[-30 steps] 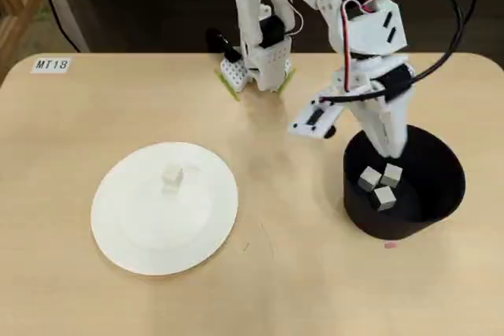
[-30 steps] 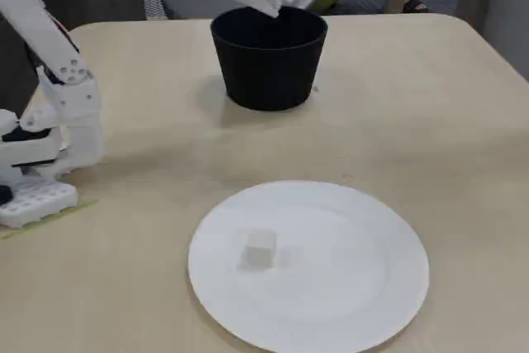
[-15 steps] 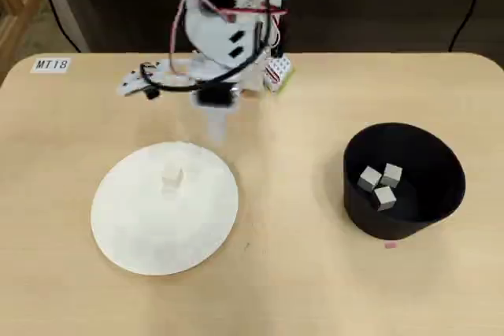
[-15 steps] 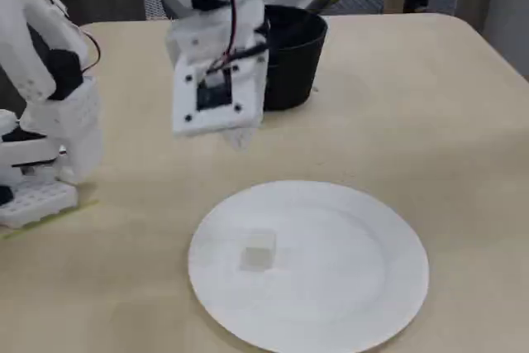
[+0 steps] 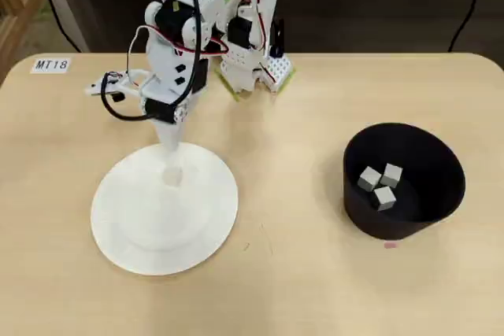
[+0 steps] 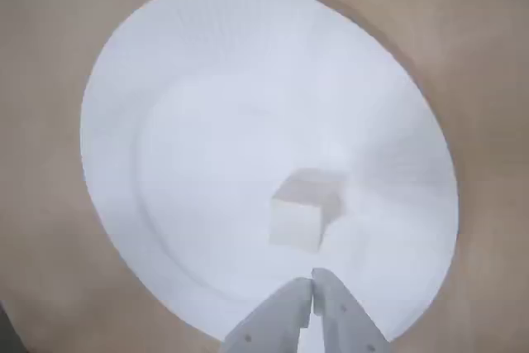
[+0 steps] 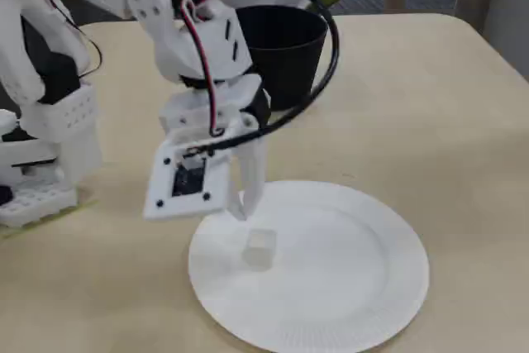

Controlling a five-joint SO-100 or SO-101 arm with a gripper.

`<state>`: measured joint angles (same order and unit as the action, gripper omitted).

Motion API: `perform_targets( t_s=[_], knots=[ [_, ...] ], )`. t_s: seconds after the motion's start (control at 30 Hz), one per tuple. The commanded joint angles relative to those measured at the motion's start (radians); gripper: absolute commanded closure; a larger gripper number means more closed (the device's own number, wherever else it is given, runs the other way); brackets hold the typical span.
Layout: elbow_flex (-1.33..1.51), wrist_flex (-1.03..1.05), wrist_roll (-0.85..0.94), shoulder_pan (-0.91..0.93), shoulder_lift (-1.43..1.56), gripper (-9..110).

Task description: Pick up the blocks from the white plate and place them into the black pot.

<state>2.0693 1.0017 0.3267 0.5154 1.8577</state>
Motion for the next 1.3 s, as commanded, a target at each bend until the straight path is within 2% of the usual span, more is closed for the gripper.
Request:
perform_targets(
  t_s=[0.0, 0.1, 0.2, 0.27, 0.5, 0.63, 0.97, 1.27],
  knots=[
    [-0.115, -0.014, 0.020, -0.012, -0.084, 104],
    [-0.178, -0.002, 0.046, -0.015, -0.164, 104],
    [-0.196, 0.014, 0.083, -0.003, -0.186, 92],
    [-0.202, 0.048, 0.087, 0.002, -0.187, 80],
    [-0.285, 0.273, 0.098, 0.005, -0.207, 67],
    [-0.296, 0.336, 0.104, -0.003, -0.235, 64],
    [-0.330, 0.255, 0.097, -0.002, -0.345, 62],
    [-0.423, 0.261, 0.094, 0.023, -0.443, 63]
  ],
)
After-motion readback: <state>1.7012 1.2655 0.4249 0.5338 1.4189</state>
